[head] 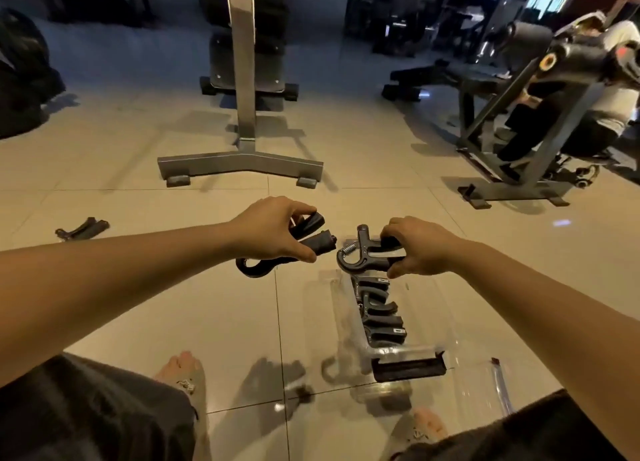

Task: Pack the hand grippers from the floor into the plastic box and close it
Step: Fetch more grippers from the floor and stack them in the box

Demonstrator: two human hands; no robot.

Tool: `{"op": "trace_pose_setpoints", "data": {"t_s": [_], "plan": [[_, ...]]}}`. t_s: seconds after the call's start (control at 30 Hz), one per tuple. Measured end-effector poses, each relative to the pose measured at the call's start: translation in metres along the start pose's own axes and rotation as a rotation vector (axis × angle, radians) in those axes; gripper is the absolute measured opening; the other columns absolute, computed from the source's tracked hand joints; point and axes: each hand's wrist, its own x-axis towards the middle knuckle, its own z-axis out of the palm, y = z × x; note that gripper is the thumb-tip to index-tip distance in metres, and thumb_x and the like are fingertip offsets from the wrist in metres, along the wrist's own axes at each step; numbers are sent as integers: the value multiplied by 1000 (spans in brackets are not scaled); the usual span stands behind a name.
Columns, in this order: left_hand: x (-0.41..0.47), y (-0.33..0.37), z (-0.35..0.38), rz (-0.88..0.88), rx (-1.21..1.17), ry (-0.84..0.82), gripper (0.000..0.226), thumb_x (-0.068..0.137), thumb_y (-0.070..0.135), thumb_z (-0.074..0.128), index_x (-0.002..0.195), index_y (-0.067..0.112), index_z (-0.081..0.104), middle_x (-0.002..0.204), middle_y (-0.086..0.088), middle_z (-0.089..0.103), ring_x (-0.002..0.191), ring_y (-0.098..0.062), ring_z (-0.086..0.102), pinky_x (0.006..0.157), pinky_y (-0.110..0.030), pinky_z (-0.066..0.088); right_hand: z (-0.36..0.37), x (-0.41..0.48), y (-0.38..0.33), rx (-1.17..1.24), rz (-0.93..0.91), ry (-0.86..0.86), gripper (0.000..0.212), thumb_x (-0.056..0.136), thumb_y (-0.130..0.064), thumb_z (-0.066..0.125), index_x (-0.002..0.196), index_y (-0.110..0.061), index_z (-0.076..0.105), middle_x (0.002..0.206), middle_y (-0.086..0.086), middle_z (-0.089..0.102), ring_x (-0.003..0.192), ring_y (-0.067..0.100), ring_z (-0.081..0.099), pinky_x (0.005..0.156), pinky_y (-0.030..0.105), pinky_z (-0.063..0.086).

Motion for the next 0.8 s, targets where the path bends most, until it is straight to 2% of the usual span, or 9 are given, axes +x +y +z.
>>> {"op": "trace_pose_setpoints", "data": {"t_s": [0.23, 0.43, 0.57, 0.8], "plan": [[51, 12, 84, 18, 9, -147, 69, 69, 52, 84, 130, 29, 62, 112, 8, 68, 97, -17, 64, 83, -35, 53, 94, 3, 68, 35, 44, -234, 64, 73, -47, 85, 124, -20, 58, 120, -1, 56, 107, 19, 52, 90, 36, 50], [81, 2, 120, -70, -104, -154, 76, 69, 47, 87, 137, 27, 59, 109, 13, 62, 101, -17, 62, 92, -36, 51, 170, 30, 85, 164, 74, -288, 66, 69, -46, 88, 123, -20, 59, 121, 1, 59, 107, 23, 56, 88, 36, 50], [92, -8, 138, -117, -164, -175, 73, 70, 41, 89, 135, 26, 60, 104, 15, 62, 100, -16, 62, 90, -32, 49, 219, 43, 90, 200, 61, -342, 70, 69, -45, 88, 126, -18, 59, 125, 3, 58, 108, 24, 56, 87, 37, 51], [110, -22, 161, -181, -188, -187, 85, 67, 42, 90, 143, 24, 54, 113, 11, 65, 104, -15, 62, 89, -28, 47, 262, 62, 104, 195, 27, -300, 70, 70, -46, 86, 127, -18, 57, 126, 3, 55, 112, 24, 51, 90, 39, 50]]}}
